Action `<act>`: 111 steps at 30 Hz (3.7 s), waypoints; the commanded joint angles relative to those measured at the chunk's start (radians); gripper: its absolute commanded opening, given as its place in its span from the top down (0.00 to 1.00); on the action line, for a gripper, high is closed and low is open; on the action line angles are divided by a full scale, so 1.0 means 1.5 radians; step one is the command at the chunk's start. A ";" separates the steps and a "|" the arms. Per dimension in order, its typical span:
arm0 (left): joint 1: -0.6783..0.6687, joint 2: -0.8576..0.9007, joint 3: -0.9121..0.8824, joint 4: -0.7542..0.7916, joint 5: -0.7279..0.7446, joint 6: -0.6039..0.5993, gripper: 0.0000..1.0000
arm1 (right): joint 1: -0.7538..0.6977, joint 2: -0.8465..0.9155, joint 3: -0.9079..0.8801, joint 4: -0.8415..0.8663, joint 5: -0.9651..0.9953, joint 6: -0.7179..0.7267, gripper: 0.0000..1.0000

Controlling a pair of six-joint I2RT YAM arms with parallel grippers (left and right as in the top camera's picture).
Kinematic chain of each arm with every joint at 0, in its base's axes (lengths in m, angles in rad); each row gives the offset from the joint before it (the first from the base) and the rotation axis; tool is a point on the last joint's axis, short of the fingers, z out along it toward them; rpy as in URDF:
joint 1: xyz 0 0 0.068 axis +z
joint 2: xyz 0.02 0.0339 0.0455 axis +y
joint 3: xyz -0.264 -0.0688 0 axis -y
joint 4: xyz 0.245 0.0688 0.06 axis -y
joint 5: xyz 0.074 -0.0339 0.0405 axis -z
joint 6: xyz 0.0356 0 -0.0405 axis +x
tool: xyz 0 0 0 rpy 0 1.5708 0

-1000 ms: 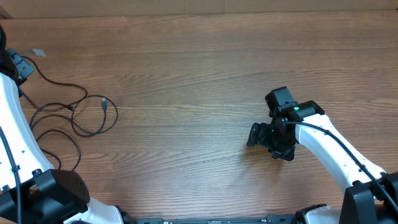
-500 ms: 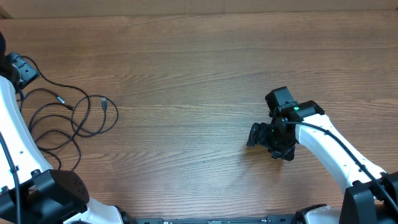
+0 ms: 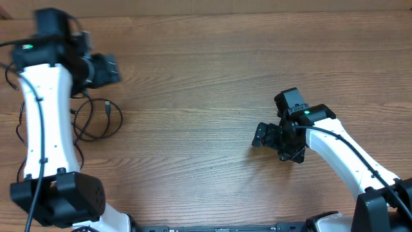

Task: Untangle cables

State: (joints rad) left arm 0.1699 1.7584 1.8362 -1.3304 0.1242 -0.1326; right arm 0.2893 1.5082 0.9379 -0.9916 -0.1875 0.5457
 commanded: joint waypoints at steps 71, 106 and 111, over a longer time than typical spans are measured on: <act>-0.248 -0.823 -0.621 0.127 -0.200 -0.226 0.01 | -0.159 -0.565 0.007 -0.001 0.072 -0.228 0.00; -0.248 -0.823 -0.621 0.114 -0.200 -0.226 0.01 | -0.158 -0.565 0.007 -0.006 0.072 -0.228 0.00; -0.248 -0.823 -0.621 0.114 -0.200 -0.226 0.00 | -0.150 -0.571 0.007 -0.007 0.147 -0.228 0.00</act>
State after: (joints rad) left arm -0.1967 0.5240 0.9150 -1.1587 -0.1585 -0.4652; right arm 0.0544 0.6621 0.9543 -1.0058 -0.0563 0.2085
